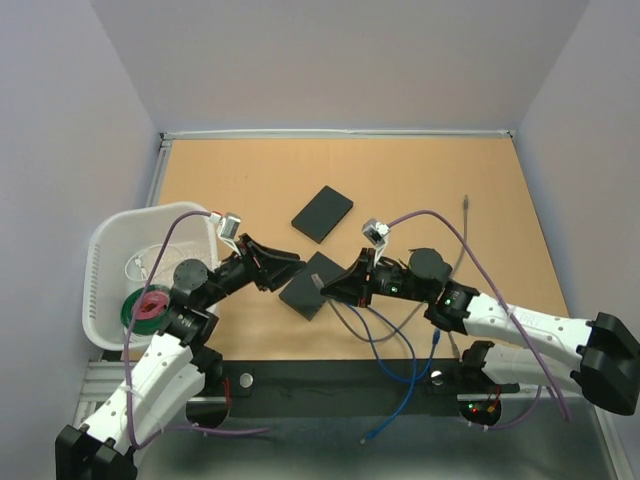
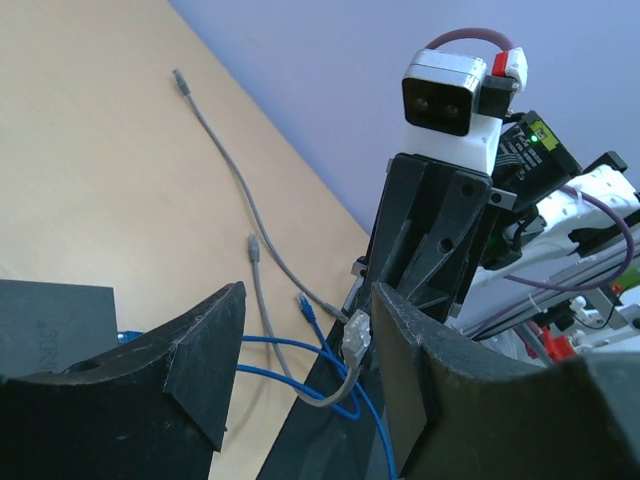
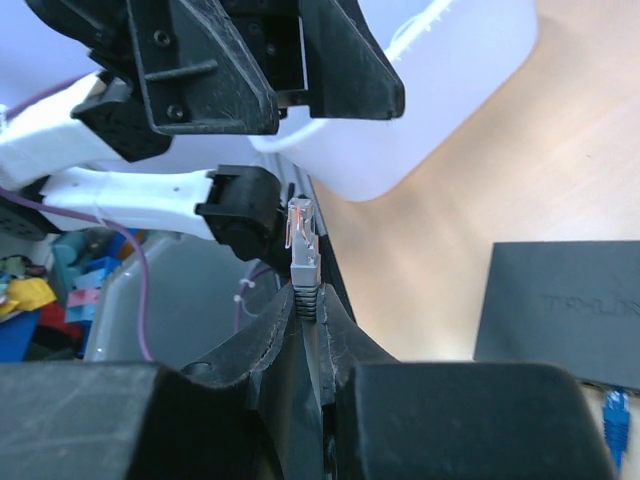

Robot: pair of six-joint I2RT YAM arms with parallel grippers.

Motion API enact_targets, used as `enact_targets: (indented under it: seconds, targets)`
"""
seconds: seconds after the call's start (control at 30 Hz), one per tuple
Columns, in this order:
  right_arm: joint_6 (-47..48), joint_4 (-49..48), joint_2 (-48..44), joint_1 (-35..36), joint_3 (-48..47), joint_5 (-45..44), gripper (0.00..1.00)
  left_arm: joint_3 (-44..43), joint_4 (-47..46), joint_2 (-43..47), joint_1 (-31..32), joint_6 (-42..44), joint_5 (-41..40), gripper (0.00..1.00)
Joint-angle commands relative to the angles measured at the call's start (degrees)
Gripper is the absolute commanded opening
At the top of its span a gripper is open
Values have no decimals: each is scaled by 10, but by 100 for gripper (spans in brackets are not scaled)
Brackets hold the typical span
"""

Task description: Insert the plug into the switch port

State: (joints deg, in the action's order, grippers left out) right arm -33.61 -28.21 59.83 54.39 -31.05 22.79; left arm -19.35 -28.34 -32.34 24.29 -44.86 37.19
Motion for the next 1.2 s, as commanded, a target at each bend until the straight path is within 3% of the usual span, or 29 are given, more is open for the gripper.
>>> enact_targets:
  seconds: [0.0, 0.47, 0.93, 1.03, 1.17]
  targets:
    - [-36, -95, 12, -3, -23, 29, 0, 9, -72, 12, 1, -16, 29, 64]
    - [-90, -185, 62, -3, -25, 54, 0, 28, -145, 27, 11, -40, 60, 64]
    - [-108, -228, 87, -4, -41, 67, 0, 47, -155, 18, 30, -42, 41, 62]
    - [-109, -227, 86, -3, -41, 66, 0, 48, -156, 19, 33, -41, 40, 59]
    - [-110, -229, 89, -3, -38, 63, 0, 45, -158, 19, 36, -38, 40, 47]
